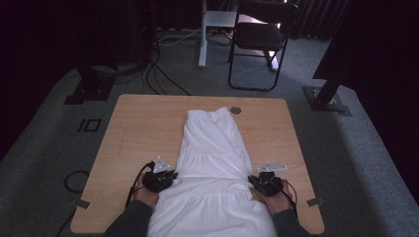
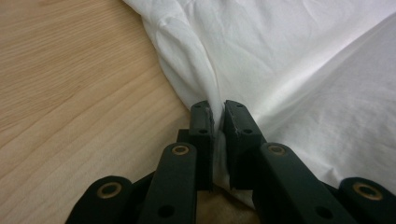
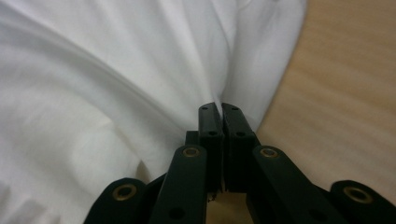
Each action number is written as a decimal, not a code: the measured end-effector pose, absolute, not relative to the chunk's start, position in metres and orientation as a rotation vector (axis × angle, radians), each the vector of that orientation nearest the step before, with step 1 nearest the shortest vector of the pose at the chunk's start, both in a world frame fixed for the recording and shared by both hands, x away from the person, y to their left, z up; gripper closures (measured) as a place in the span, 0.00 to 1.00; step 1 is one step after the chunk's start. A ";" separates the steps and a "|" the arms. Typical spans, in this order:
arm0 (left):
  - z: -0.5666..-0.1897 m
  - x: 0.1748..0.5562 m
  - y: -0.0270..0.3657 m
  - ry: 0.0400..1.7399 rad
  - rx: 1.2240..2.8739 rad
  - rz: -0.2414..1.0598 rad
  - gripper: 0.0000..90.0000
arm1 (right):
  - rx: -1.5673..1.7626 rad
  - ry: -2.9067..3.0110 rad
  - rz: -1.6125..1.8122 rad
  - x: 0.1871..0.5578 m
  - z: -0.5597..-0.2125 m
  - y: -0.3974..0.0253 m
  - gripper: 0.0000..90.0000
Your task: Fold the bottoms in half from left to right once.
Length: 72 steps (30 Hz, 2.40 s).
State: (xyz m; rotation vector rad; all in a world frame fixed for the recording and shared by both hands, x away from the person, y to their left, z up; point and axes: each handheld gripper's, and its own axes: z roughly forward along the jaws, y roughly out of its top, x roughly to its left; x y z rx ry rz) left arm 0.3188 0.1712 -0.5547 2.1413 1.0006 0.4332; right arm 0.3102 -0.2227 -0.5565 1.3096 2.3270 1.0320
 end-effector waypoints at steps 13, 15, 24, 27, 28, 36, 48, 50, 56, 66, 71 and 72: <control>-0.557 0.321 0.172 1.008 2.109 0.427 0.85 | 1.251 2.304 1.202 0.383 -0.521 -0.203 0.67; -0.558 0.322 0.173 1.009 2.106 0.428 0.83 | 1.266 2.340 1.186 0.399 -0.529 -0.192 0.60; -0.557 0.320 0.169 1.014 2.117 0.453 0.72 | 1.171 2.213 1.074 0.402 -0.517 -0.186 0.96; -0.557 0.319 0.165 1.000 2.124 0.446 0.72 | 1.154 2.128 1.099 0.397 -0.498 -0.197 0.96; -0.558 0.318 0.163 0.993 2.124 0.445 0.72 | 1.147 2.117 1.047 0.396 -0.499 -0.196 0.96; -0.556 0.320 0.166 0.983 2.111 0.434 0.58 | 1.317 2.117 0.799 0.409 -0.553 -0.200 0.93; -0.531 0.344 0.174 1.002 1.995 0.436 0.49 | 1.328 2.109 1.156 0.414 -0.535 -0.214 0.58; -0.532 0.349 0.168 1.004 2.008 0.417 0.48 | 1.317 2.160 1.132 0.423 -0.541 -0.207 0.57; -0.543 0.341 0.150 0.952 2.086 0.417 0.46 | 1.179 2.178 1.045 0.423 -0.533 -0.199 0.98; -0.553 0.332 0.142 0.922 2.151 0.403 0.47 | 1.371 2.093 0.905 0.429 -0.555 -0.210 0.97; -0.531 0.350 0.141 0.920 2.105 0.436 0.46 | 1.378 2.104 0.893 0.430 -0.554 -0.207 0.97; -0.519 0.362 0.138 0.912 2.081 0.459 0.46 | 1.387 2.104 0.903 0.431 -0.554 -0.208 0.97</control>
